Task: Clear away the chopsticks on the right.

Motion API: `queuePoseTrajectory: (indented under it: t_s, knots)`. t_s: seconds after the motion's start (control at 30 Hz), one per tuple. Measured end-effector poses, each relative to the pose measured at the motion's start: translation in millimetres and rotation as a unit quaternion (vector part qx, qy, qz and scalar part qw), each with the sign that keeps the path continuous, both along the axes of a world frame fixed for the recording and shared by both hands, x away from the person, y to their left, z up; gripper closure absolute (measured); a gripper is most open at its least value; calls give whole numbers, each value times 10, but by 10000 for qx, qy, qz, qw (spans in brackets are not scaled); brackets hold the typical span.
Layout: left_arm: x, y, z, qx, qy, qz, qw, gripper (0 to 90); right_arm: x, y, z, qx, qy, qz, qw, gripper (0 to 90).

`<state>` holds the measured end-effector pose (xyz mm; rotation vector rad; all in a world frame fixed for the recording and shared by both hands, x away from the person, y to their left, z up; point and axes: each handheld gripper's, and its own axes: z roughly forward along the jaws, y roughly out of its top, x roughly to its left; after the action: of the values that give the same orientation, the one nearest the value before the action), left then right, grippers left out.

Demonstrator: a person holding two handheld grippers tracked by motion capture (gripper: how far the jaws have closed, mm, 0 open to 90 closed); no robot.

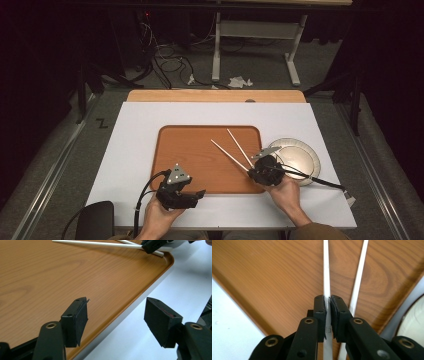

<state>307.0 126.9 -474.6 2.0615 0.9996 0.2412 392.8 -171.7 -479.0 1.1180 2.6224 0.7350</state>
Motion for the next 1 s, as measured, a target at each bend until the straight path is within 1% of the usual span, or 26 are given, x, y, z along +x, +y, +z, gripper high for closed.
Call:
queuePoseTrajectory:
  t_s: [0.07, 0.2, 0.27, 0.33, 0.43, 0.5, 0.53, 0.57, 0.63, 0.67, 0.7, 0.73, 0.77, 0.8, 0.83, 0.9, 1.0]
  knots:
    - [-14, 7, 0, -23, 0, 50, 10000, 355, 16, 16, -27, -115, -28, 28, 9999, 840]
    - [-26, 31, 0, -8, 1, 94, 10000, 355, 38, 34, -58, -166, -5, 78, 9998, 833]
    - [-31, 37, -2, -18, 0, 115, 9999, 354, 47, 40, -71, -239, 7, 99, 9997, 821]
    - [-38, 45, -3, -1, 5, 134, 9999, 354, 51, 45, -72, -216, 7, 109, 9997, 816]
    - [-48, 53, -6, -23, 11, 178, 9998, 355, 53, 53, -27, -100, -135, 153, 9997, 828]
    - [-55, 65, -10, -13, 18, 211, 9998, 355, 45, 79, 2, -41, -210, 279, 9994, 847]
    - [-59, 72, -11, -12, 20, 224, 9997, 355, 36, 114, 8, -77, -234, 350, 9991, 854]
    - [-64, 79, -11, -2, 19, 231, 9997, 354, 33, 145, -1, -73, -225, 435, 9988, 861]
    - [-82, 97, -8, 3, 18, 277, 9996, 354, 49, 182, -37, -14, -71, 526, 9986, 868]
    - [-89, 101, -7, -23, 10, 308, 9995, 354, 72, 194, -68, -111, -50, 566, 9983, 871]
    - [-98, 111, -5, -23, 5, 334, 9994, 355, 91, 196, -86, -154, -39, 583, 9982, 876]
    - [-105, 127, 1, 17, -21, 353, 9994, 355, 110, 198, -96, -248, -24, 555, 9981, 879]
    - [-111, 135, -1, -4, -3, 364, 9993, 354, 125, 198, -93, -281, -37, 511, 9983, 879]
    - [-119, 147, 1, 17, -20, 399, 9992, 355, 145, 195, -95, -273, -69, 482, 9984, 879]
    - [-126, 150, -3, -10, 11, 420, 9991, 355, 159, 194, -97, -289, -91, 441, 9986, 879]
    - [-142, 163, -4, -11, 11, 456, 9990, 355, 194, 186, -98, -328, -135, 350, 9988, 879]
    - [-162, 178, -5, -5, 12, 509, 9987, 354, 244, 169, -90, -435, -176, 269, 9985, 878]
